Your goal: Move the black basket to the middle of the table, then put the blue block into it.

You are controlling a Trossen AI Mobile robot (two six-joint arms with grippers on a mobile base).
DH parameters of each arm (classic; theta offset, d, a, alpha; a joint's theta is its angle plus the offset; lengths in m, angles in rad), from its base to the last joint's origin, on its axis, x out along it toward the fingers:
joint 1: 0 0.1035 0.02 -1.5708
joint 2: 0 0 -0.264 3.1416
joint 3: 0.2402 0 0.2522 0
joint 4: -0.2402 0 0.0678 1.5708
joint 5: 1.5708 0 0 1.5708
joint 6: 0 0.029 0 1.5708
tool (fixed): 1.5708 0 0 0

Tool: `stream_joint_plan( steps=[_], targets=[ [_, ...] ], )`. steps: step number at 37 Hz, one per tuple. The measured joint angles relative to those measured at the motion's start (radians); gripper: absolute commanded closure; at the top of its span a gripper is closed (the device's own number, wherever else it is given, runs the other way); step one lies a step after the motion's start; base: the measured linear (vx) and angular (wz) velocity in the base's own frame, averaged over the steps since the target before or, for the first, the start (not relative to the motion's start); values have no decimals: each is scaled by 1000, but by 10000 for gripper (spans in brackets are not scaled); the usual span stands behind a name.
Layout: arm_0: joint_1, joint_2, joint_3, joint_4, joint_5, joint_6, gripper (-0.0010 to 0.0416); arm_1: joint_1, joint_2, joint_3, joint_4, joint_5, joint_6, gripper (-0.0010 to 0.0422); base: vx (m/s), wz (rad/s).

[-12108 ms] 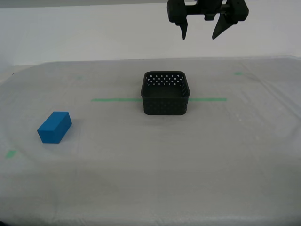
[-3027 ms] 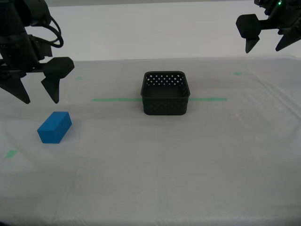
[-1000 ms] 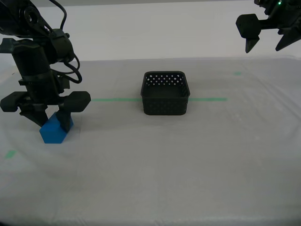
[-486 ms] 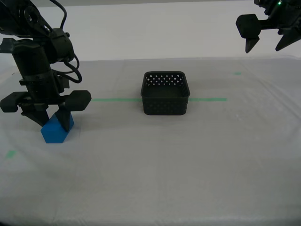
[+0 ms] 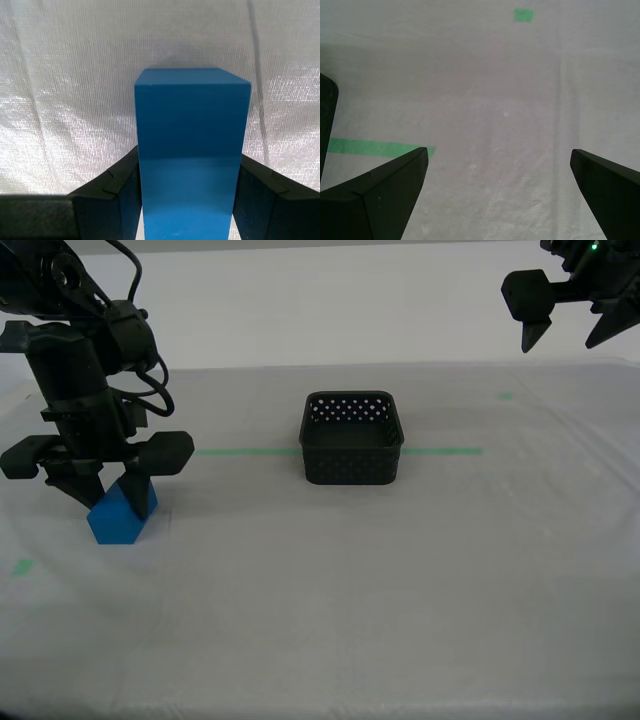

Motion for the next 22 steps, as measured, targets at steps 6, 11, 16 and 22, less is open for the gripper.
stream_joint_plan(
  steps=[6, 11, 16, 22],
  targets=[
    [0, 0, 0, 0, 0, 0, 7, 0, 0, 11, -43, 2, 0, 413, 0, 0],
    [0, 0, 0, 0, 0, 0, 7, 0, 0, 47, -98, 2, 0, 413, 0, 0],
    [-1, 0, 0, 0, 0, 0, 7, -2, 0, 95, -138, 2, 0, 413, 0, 0],
    [0, 0, 0, 0, 0, 0, 7, -16, 0, 159, -175, 19, 0, 413, 0, 0]
  ],
)
